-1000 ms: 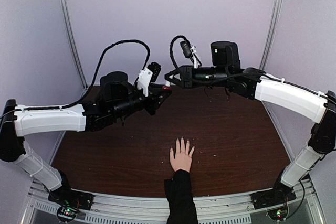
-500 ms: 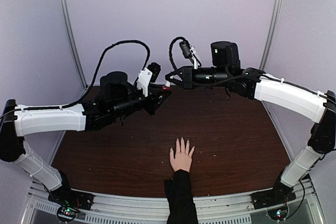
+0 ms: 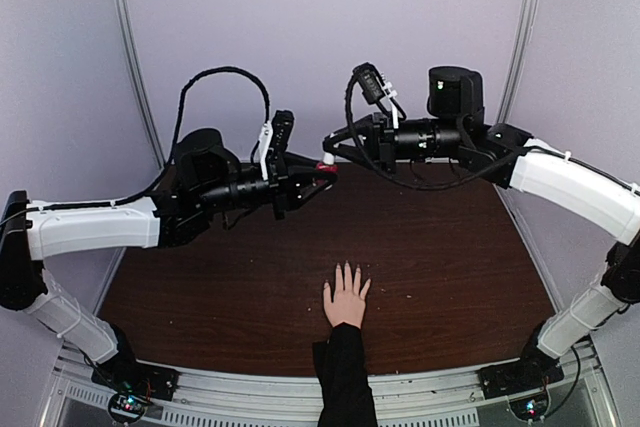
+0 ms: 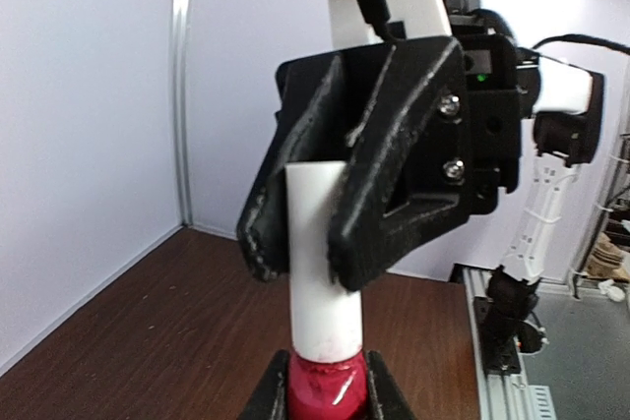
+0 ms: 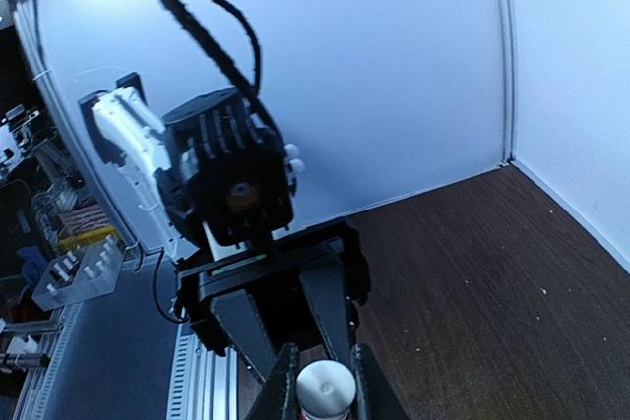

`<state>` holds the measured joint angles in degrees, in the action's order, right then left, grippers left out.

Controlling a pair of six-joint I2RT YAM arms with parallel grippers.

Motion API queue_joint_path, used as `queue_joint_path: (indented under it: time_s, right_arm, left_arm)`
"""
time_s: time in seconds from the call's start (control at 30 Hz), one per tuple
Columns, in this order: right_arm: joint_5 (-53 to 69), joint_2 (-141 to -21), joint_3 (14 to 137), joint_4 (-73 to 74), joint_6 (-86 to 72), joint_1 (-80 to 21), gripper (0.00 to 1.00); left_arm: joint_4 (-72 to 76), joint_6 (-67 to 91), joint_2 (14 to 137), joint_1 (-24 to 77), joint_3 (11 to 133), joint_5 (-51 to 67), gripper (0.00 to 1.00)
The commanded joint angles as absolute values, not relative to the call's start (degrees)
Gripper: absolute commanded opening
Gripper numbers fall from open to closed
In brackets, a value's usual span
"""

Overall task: Paint the nails
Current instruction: Unscrew the nail polish bottle cap from the nail polish bottle.

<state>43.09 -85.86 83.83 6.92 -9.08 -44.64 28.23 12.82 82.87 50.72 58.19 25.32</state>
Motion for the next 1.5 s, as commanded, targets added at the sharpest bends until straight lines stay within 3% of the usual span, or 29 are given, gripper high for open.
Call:
queue_joint_path:
  time_s: [0.0, 0.23, 0.43, 0.53, 0.77, 0.83, 0.97, 1.27, 1.47]
  right_arm:
    - [53.15, -83.28, 83.80, 2.34, -5.01, -44.95, 0.00]
    - [62.03, -81.23, 83.23, 0.62, -1.61, -44.99, 0.00]
    - [63.97, -81.11, 83.71, 0.46, -1.63, -44.99, 0.00]
    - [62.95, -81.08, 84.09, 1.94, -1.48, -44.84, 0.16]
    - [58.62, -79.38, 82.51, 3.37, -2.05, -44.23, 0.52]
    - [56.28, -78.56, 81.38, 2.93, -2.46, -43.96, 0.58]
    - [49.12, -77.88, 80.56, 4.43, -3.24, -43.93, 0.65]
    - [24.54, -80.95, 83.39, 11.10, -12.47, -43.85, 0.68]
    - [17.22, -83.90, 83.70, 9.48, -19.50, -43.90, 0.67]
  left_arm:
    - [35.43, 15.07, 84.86, 52.29, 59.67, 46.93, 0.00]
    - [51.77, 26.89, 89.38, 52.29, 60.51, 56.85, 0.00]
    - [55.20, 29.58, 90.83, 52.29, 61.43, 58.92, 0.00]
    - [54.03, 28.35, 90.21, 52.29, 60.82, 57.21, 0.00]
    - [46.67, 21.66, 85.73, 51.16, 56.69, 46.37, 0.00]
    - [45.20, 20.68, 84.93, 50.75, 55.90, 42.90, 0.00]
    - [37.86, 16.79, 83.30, 50.71, 56.32, 34.66, 0.00]
    - [27.72, 11.29, 82.25, 50.92, 57.58, 13.37, 0.00]
    - [23.88, 6.34, 84.60, 52.56, 59.52, 4.35, 0.00]
